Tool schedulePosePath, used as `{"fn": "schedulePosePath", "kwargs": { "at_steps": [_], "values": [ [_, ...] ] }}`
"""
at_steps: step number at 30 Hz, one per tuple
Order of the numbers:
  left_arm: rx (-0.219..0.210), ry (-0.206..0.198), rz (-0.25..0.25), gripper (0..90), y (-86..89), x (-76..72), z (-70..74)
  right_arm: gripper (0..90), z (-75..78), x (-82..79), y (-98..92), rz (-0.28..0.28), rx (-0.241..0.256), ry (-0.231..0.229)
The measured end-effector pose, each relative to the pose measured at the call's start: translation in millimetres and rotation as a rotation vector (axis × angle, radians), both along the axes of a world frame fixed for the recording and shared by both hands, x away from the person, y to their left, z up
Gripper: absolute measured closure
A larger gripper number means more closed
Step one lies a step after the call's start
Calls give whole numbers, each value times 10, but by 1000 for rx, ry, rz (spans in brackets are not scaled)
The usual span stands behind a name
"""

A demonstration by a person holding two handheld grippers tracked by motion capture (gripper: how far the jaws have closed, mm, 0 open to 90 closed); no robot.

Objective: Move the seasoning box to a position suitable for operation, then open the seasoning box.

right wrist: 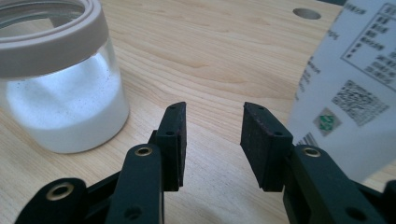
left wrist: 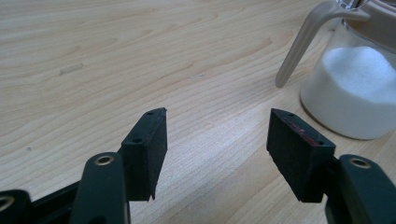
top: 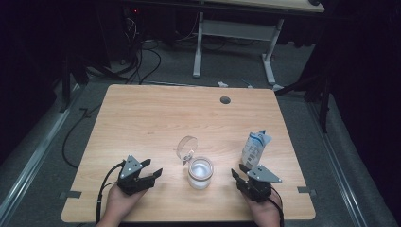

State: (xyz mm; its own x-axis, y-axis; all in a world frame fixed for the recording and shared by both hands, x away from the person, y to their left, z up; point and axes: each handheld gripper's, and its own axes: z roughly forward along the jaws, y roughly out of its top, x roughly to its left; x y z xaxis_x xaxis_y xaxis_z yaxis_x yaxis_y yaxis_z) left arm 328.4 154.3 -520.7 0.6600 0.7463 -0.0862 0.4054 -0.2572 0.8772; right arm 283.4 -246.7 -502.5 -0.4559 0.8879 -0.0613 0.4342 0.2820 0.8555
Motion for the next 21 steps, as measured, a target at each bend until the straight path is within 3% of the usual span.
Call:
{"fn": "schedulePosePath", "kwargs": {
  "at_steps": [9, 17, 21],
  "values": [
    [-9, 0, -7, 419, -11, -60, 6, 613, -149, 21, 101, 31, -20, 34],
    [-69, 23, 13, 493, -19, -27, 41, 628, -125, 48, 172, 45, -20, 11],
    [-62, 20, 8, 540, -84, 7, 87, 642, -116, 47, 211, 63, -15, 9]
  ]
}}
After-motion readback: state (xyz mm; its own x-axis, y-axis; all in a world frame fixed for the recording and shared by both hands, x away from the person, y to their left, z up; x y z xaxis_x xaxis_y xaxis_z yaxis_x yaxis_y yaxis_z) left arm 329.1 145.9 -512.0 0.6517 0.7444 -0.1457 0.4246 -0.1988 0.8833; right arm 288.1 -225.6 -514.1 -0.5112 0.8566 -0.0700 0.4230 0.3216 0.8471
